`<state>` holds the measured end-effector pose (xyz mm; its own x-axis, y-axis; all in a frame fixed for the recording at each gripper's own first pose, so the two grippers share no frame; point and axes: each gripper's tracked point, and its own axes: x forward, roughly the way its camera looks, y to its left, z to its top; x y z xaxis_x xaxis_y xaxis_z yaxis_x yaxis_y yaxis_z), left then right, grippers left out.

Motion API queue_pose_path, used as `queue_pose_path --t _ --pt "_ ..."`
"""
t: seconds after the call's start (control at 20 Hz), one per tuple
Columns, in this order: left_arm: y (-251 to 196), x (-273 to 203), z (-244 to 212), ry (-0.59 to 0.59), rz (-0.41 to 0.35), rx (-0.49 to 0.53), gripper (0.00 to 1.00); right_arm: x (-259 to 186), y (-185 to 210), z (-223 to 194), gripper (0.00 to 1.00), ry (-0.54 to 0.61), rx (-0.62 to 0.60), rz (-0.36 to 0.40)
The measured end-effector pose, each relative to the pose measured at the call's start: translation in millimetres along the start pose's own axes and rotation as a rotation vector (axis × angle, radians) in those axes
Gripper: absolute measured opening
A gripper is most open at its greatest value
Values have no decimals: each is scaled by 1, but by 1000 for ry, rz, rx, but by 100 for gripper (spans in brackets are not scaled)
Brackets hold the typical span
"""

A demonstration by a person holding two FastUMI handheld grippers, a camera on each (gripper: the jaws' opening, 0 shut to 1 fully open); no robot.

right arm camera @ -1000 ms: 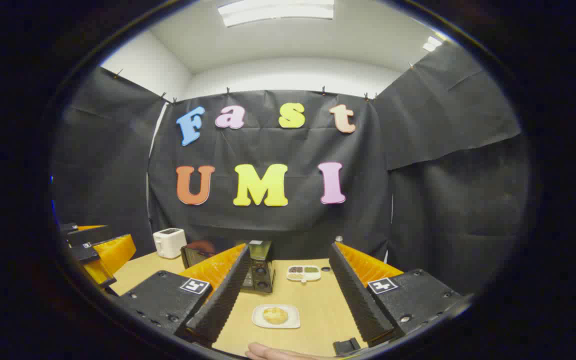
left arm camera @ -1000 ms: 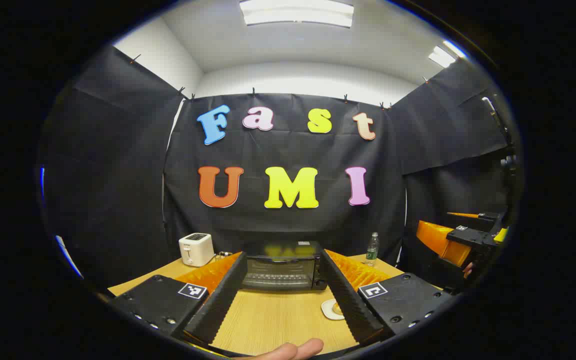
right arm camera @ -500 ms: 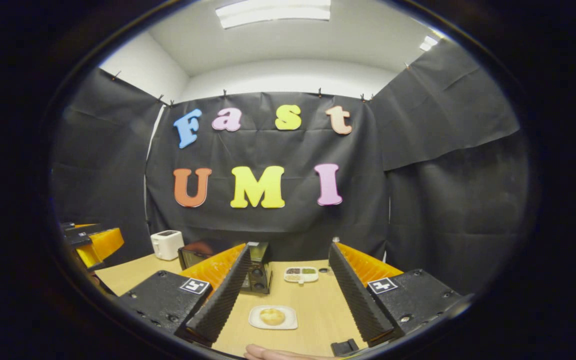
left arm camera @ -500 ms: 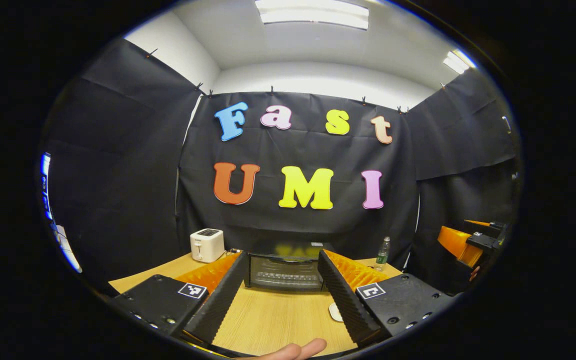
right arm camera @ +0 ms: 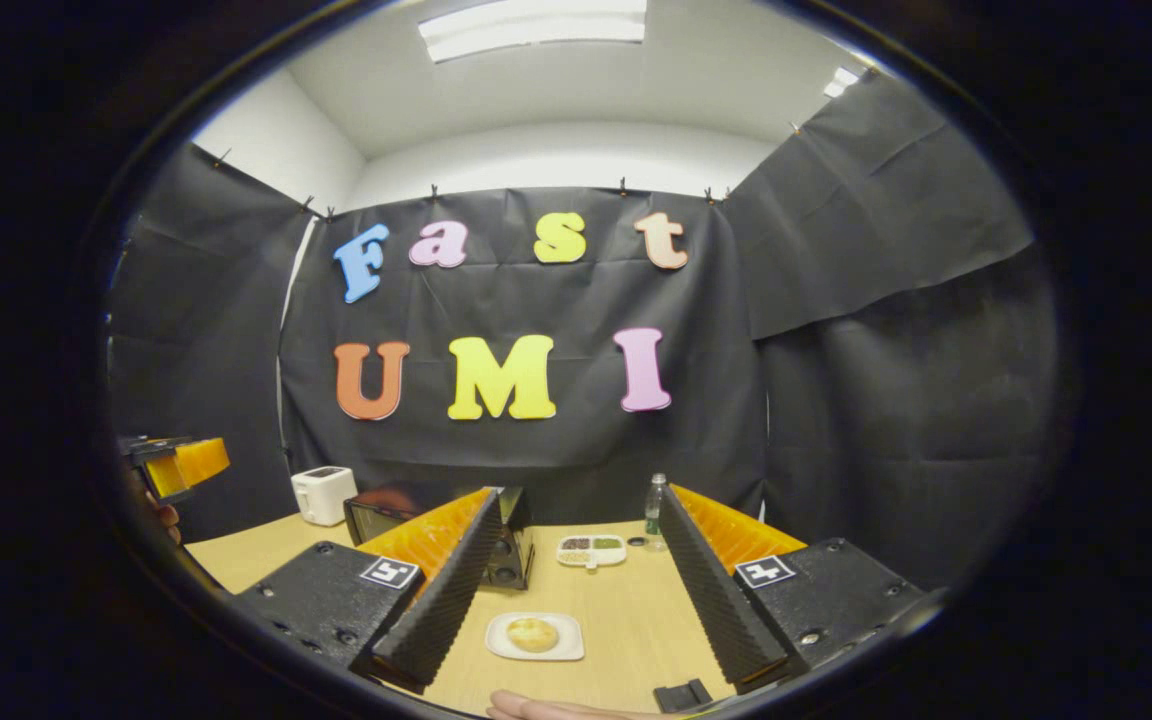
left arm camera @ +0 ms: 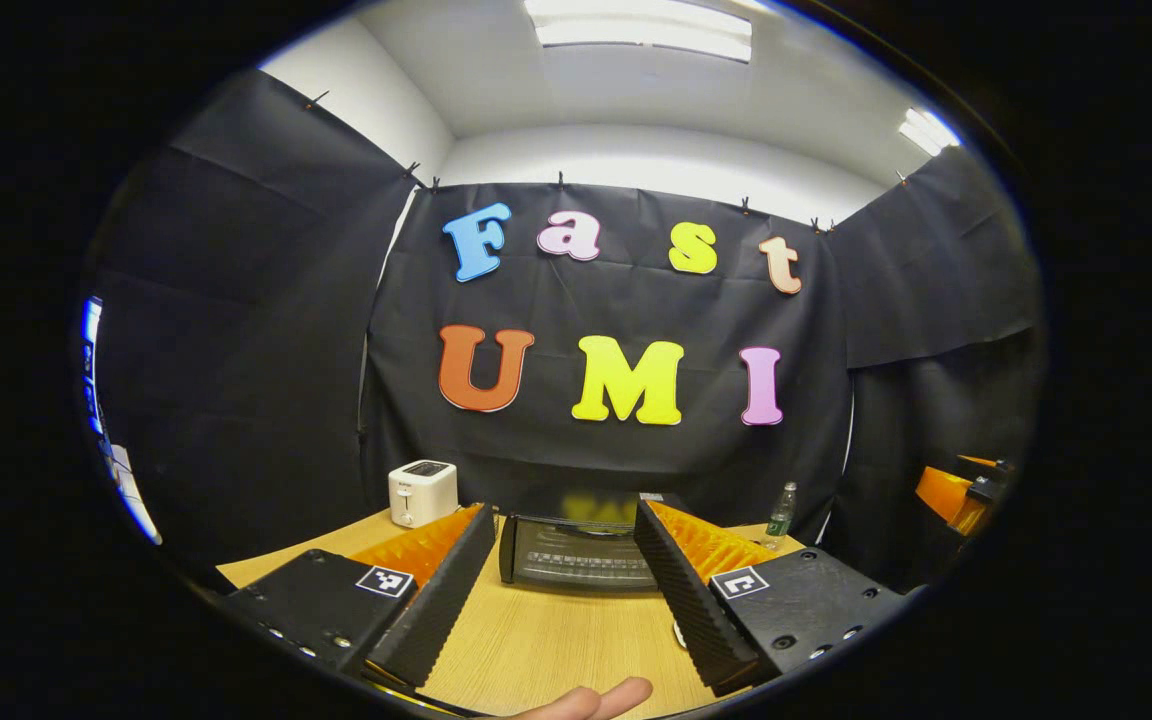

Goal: Open the electric oven with the left hand, put the food in, and close the electric oven.

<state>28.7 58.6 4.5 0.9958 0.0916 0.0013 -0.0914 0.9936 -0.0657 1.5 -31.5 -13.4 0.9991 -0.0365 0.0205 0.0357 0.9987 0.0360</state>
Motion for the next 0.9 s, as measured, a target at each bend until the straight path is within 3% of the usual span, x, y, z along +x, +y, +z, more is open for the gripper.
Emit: queue_pose_path --t 0.2,0.35,0.9 --pt "-4 48 -12 47 -26 19 92 3 -3 -7 99 12 16 12" --pt "-19 95 -39 120 -90 22 92 2 -4 -7 99 5 14 20" --pt "-41 259 -139 311 -155 63 93 5 -6 -13 99 -21 -24 56"
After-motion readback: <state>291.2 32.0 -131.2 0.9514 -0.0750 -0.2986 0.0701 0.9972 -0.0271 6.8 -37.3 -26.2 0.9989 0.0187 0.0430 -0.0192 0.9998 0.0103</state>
